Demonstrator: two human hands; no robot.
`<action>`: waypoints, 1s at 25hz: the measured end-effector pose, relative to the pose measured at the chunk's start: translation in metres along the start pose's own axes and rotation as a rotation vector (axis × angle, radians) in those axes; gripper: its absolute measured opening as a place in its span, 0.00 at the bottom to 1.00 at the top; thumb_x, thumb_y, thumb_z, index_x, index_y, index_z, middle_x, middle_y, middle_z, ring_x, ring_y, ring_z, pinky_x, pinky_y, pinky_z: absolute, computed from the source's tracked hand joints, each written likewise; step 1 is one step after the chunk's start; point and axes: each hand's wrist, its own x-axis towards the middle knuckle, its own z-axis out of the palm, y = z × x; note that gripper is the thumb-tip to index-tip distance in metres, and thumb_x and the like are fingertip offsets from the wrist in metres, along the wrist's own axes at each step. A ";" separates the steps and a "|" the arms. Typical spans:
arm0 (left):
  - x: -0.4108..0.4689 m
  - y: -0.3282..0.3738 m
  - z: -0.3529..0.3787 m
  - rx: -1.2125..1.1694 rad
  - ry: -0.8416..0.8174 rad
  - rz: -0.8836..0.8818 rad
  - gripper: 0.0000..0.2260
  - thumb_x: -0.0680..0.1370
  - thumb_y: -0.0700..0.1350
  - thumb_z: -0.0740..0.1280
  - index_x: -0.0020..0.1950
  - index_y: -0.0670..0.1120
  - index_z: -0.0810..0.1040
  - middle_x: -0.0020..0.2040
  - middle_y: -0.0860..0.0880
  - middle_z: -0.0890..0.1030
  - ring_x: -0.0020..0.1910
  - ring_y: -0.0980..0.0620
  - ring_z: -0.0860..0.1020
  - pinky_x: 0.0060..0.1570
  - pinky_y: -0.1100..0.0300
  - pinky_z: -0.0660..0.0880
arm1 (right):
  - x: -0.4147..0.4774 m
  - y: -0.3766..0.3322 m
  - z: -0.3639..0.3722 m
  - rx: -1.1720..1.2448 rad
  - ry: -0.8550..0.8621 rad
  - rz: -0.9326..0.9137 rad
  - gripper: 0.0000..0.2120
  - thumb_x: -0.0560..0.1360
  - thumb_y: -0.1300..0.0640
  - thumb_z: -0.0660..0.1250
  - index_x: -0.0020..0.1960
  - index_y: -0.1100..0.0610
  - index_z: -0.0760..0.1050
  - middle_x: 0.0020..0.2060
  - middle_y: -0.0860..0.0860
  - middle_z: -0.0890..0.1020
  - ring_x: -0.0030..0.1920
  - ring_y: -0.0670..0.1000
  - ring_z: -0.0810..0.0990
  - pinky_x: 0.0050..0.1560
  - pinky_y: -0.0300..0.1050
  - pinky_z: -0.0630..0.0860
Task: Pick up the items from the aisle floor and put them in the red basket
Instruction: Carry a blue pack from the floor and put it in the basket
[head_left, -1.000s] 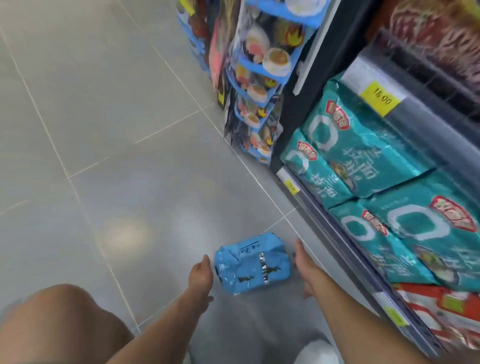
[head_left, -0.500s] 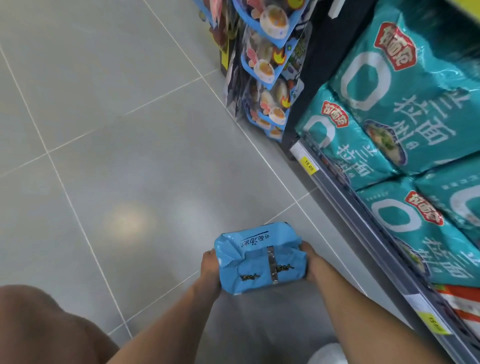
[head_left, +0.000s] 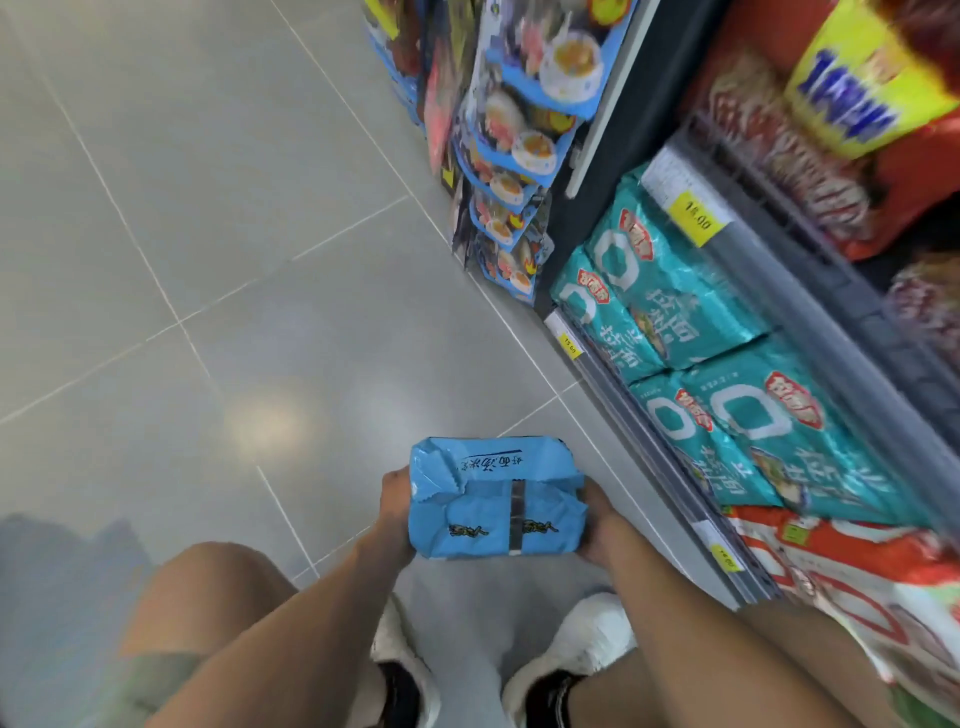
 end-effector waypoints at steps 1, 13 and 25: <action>-0.037 0.016 -0.001 -0.008 -0.003 0.013 0.07 0.76 0.44 0.65 0.48 0.42 0.78 0.46 0.40 0.80 0.47 0.40 0.78 0.52 0.43 0.77 | -0.035 -0.005 0.006 -0.017 0.005 0.000 0.17 0.87 0.53 0.52 0.59 0.59 0.77 0.39 0.56 0.88 0.47 0.57 0.83 0.37 0.47 0.83; -0.402 0.159 -0.039 -0.012 -0.014 0.123 0.06 0.69 0.44 0.69 0.43 0.44 0.76 0.45 0.40 0.79 0.45 0.41 0.78 0.56 0.42 0.75 | -0.412 -0.046 0.077 -0.106 -0.044 -0.131 0.17 0.82 0.45 0.60 0.51 0.54 0.83 0.47 0.55 0.88 0.55 0.59 0.83 0.69 0.63 0.74; -0.484 0.179 -0.014 0.007 -0.059 0.169 0.02 0.78 0.42 0.66 0.48 0.44 0.77 0.48 0.41 0.80 0.53 0.39 0.77 0.56 0.43 0.75 | -0.474 -0.057 0.049 -0.073 -0.055 -0.148 0.24 0.83 0.37 0.57 0.52 0.56 0.79 0.37 0.55 0.88 0.34 0.54 0.88 0.31 0.47 0.82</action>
